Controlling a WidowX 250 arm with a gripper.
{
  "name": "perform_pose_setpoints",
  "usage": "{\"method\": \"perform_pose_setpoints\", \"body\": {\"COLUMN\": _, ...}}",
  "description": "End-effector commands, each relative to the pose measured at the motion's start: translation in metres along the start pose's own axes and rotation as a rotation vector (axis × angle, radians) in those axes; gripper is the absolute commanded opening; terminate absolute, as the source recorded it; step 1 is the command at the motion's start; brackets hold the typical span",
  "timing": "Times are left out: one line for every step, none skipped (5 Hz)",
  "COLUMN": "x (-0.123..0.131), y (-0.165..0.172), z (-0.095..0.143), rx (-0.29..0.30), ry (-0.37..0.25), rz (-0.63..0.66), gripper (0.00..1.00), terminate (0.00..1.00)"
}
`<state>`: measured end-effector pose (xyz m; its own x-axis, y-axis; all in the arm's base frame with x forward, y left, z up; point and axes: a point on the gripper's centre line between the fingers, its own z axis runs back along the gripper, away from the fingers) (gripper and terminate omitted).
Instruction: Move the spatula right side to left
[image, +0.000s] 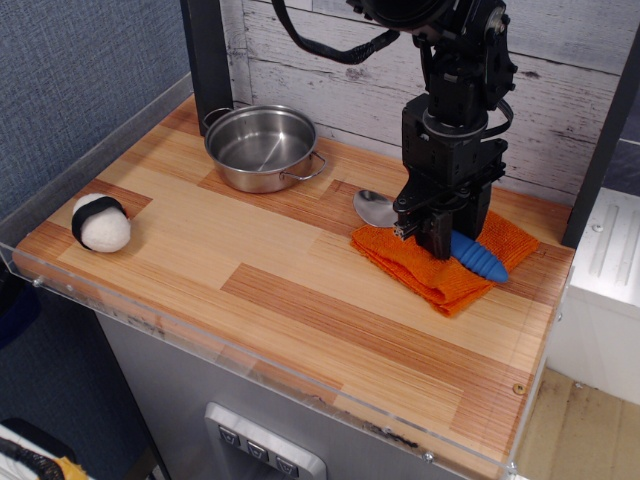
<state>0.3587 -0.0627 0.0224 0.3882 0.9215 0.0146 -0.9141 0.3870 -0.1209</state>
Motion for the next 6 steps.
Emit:
{"method": "perform_pose_setpoints", "body": {"x": 0.001, "y": -0.002, "z": 0.013, "rx": -0.031, "ry": -0.014, "rz": 0.0, "gripper": 0.0, "terminate": 0.0}}
{"method": "perform_pose_setpoints", "body": {"x": 0.001, "y": -0.005, "z": 0.017, "rx": -0.044, "ry": -0.007, "rz": -0.009, "gripper": 0.0, "terminate": 0.0}}
{"method": "perform_pose_setpoints", "body": {"x": 0.001, "y": -0.007, "z": 0.024, "rx": -0.065, "ry": -0.001, "rz": -0.005, "gripper": 0.0, "terminate": 0.0}}
{"method": "perform_pose_setpoints", "body": {"x": 0.0, "y": -0.012, "z": 0.039, "rx": -0.103, "ry": 0.0, "rz": -0.005, "gripper": 0.0, "terminate": 0.0}}
{"method": "perform_pose_setpoints", "body": {"x": -0.002, "y": -0.015, "z": 0.05, "rx": -0.131, "ry": -0.001, "rz": -0.002, "gripper": 0.0, "terminate": 0.0}}
{"method": "perform_pose_setpoints", "body": {"x": -0.005, "y": -0.021, "z": 0.063, "rx": -0.164, "ry": 0.007, "rz": -0.002, "gripper": 0.0, "terminate": 0.0}}
